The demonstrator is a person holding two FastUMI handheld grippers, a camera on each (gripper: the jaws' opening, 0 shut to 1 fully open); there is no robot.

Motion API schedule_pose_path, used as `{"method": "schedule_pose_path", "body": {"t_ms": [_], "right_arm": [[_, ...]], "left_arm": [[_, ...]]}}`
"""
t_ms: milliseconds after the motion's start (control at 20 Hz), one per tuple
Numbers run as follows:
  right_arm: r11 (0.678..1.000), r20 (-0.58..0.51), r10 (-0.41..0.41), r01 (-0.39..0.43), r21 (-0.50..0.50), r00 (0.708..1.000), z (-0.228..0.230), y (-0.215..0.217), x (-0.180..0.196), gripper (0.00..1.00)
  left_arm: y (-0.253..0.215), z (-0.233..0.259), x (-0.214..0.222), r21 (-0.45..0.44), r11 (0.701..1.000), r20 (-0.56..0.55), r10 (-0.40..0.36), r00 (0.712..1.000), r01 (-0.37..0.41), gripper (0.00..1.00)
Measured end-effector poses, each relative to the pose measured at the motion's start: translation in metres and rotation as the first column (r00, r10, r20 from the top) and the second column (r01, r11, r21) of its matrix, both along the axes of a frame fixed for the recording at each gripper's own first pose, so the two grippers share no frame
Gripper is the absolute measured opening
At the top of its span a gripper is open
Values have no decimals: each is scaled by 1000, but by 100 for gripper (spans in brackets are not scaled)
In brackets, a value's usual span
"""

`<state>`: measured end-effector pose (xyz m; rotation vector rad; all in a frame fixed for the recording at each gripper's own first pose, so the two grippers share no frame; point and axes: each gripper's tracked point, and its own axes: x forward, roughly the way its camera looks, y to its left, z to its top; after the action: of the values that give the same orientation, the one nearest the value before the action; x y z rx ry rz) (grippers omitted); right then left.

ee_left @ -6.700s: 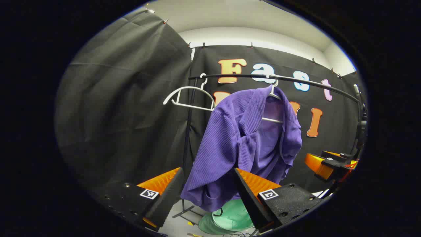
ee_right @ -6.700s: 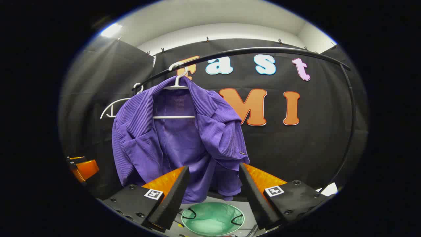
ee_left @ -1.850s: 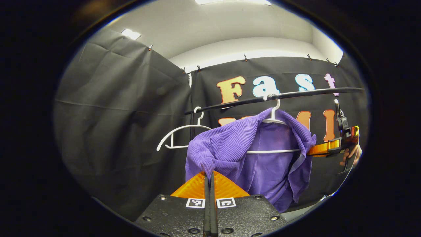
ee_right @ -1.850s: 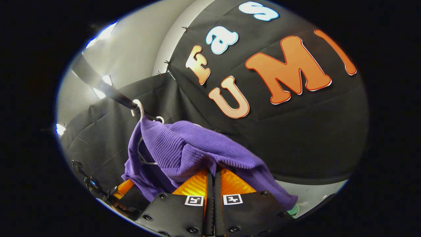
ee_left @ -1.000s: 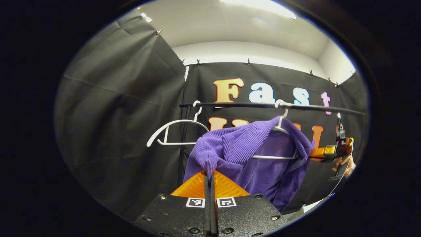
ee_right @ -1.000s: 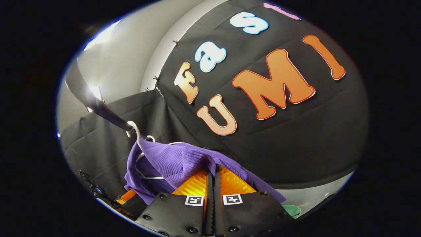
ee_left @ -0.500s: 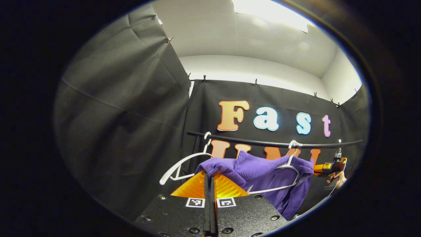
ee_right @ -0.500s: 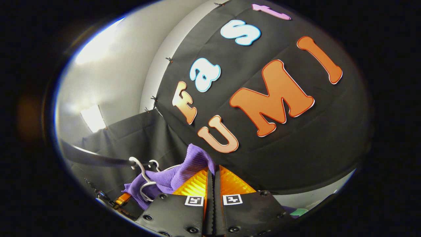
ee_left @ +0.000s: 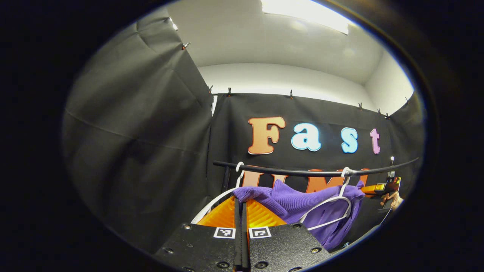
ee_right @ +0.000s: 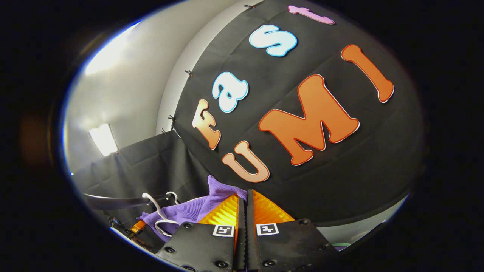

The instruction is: Grasp the clothes on the hanger with both hands and then place them into the laundry hamper below.

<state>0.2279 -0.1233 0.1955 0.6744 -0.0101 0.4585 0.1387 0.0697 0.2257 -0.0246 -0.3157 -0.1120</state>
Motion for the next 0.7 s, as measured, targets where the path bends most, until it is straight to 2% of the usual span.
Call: {"method": "schedule_pose_path", "body": {"t_ms": [450,700], "right_arm": [[999,-26,-47,47,-8,999,8,-20,33,8],[995,-106,-90,86,-46,990,-11,-33,71,8]], "left_arm": [[-6,-23,33,-4,1000,-90,-1,996,1,0],[-23,-38,49,1,1000,-142,-12,990,12,0]]}}
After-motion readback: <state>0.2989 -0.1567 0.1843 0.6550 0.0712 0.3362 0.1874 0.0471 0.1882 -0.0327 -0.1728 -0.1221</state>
